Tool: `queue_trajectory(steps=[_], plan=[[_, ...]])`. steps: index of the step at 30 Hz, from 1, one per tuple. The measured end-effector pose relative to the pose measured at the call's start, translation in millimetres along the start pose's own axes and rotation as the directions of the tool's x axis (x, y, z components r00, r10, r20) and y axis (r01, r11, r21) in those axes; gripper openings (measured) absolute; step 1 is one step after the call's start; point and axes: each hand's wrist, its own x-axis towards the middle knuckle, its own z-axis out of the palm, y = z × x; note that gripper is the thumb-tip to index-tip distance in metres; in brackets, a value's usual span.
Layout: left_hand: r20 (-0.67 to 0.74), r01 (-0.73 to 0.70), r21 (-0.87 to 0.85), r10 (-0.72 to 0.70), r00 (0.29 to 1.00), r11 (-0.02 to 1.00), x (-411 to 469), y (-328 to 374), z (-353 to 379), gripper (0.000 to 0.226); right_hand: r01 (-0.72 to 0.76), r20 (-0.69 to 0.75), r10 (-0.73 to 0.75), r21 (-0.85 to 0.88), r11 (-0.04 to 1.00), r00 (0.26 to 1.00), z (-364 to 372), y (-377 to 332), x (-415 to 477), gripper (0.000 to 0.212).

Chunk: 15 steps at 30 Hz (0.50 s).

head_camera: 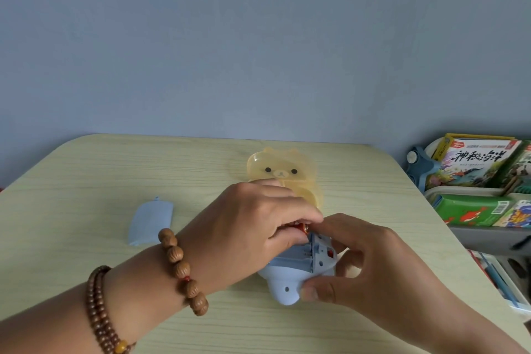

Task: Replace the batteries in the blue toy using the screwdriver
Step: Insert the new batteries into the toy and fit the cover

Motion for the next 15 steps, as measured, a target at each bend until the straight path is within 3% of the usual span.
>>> queue_trajectory(steps=[6, 10, 12, 15], plan=[[-0.002, 0.065, 0.005, -0.065, 0.998, 0.998, -2, -3, 5, 0.008, -0.034, -0.011, 0.034, -0.006, 0.999, 0.999, -1, -5, -2, 0.07], [0.023, 0.116, -0.006, -0.116, 0.993, 0.993, -1, -2, 4, 0.012, -0.048, -0.011, 0.048, -0.011, 0.999, 0.999, -1, -8, -3, 0.07], [0.092, 0.195, -0.07, -0.188, 0.978, 0.978, -5, 0, -4, 0.032, -0.072, -0.018, 0.071, -0.021, 0.997, 0.997, -2, -9, -4, 0.069], [0.253, 0.315, -0.133, -0.275, 0.927, 0.94, -18, 3, -14, 0.081, -0.118, -0.03, 0.116, -0.055, 0.991, 0.993, -4, -8, -6, 0.071]])
